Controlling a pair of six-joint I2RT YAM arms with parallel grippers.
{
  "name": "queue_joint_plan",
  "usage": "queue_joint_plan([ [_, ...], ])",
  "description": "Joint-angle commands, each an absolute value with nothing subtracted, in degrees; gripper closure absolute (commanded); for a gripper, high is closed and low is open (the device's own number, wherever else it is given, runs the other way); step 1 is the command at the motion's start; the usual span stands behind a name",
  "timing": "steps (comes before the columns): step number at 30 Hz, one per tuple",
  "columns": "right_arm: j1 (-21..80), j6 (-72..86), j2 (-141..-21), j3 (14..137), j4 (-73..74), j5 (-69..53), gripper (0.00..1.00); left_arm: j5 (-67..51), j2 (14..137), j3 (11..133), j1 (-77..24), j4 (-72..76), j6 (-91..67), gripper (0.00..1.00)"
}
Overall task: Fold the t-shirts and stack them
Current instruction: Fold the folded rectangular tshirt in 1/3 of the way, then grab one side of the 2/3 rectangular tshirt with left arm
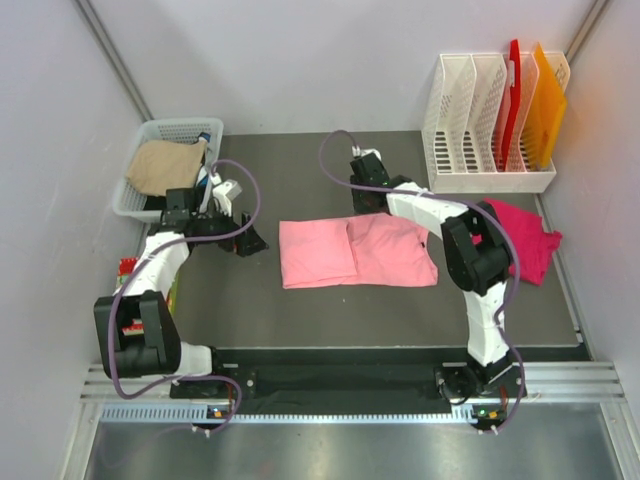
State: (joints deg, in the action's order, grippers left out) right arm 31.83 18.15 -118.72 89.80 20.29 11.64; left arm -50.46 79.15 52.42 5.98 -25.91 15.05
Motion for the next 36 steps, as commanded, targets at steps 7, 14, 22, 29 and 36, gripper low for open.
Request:
queue_joint_plan([
  [7,37.97,19.51,-100.83,80.09,15.41,17.67,0.64,-48.97,84.71,56.68,0.81,-23.64,11.87,0.01],
  [14,38.40,23.81,-94.30,67.41,5.02,5.55,0.65,-41.67,97.98,62.49,-3.25,-25.05,9.76,0.05],
  [22,39.20,25.93,-101.59,67.59,0.53,0.26,0.66,-37.27,102.12,62.05,-7.12,-21.54,7.65,0.05],
  [29,39.99,25.58,-103.10,68.65,1.05,0.26,0.67,-36.83,106.69,63.63,-8.88,-19.87,6.07,0.06],
  [36,39.90,24.79,-99.50,66.62,1.41,1.40,0.67,-37.00,109.77,64.08,-9.32,-18.90,5.36,0.33],
])
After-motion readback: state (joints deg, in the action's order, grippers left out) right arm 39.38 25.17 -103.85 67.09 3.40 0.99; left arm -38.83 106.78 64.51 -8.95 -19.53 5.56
